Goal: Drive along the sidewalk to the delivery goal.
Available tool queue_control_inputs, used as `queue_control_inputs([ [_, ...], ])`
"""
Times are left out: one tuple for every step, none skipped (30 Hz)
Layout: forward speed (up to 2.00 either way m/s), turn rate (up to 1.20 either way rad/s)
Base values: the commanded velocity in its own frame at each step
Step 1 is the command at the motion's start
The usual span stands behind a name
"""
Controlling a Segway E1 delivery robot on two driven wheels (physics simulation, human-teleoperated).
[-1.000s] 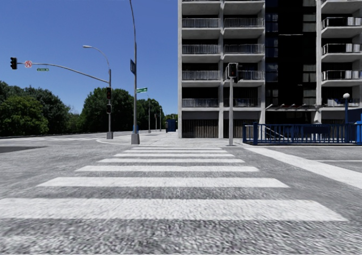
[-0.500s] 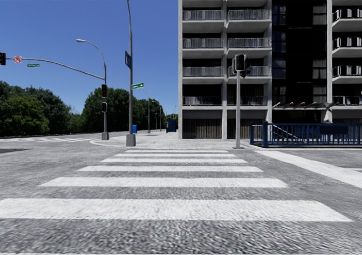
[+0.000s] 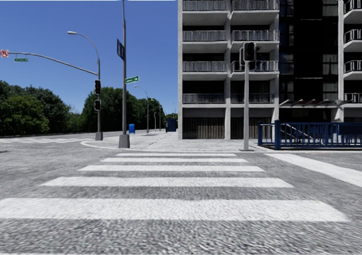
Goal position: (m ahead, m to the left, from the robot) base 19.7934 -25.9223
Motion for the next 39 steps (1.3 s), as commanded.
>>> queue_control_inputs([
  [2.0, 0.0],
  [2.0, 0.0],
  [2.0, 0.0],
  [2.0, 0.0],
  [2.0, 0.0],
  [2.0, 0.0],
  [2.0, 0.0],
  [2.0, 0.0],
  [2.0, 0.0],
  [2.0, 0.0],
  [2.0, 0.0],
  [2.0, 0.0],
  [2.0, 0.0],
  [2.0, 0.0],
  [2.0, 0.0],
  [2.0, 0.0],
  [2.0, 0.0],
  [2.0, 0.0],
  [2.0, 0.0],
  [2.0, 0.0],
  [2.0, 0.0],
  [2.0, 0.0],
  [2.0, 0.0],
  [2.0, 0.0],
  [2.0, 0.0],
  [2.0, 0.0],
  [2.0, 0.0],
  [2.0, 0.0],
  [2.0, 0.0],
  [2.0, 0.0],
  [2.0, 0.0],
  [2.0, 0.0],
  [2.0, 0.0],
  [2.0, 0.0],
  [2.0, 0.0],
  [2.0, 0.0],
  [2.0, 0.0],
  [2.0, 0.0],
  [2.0, 0.0],
])
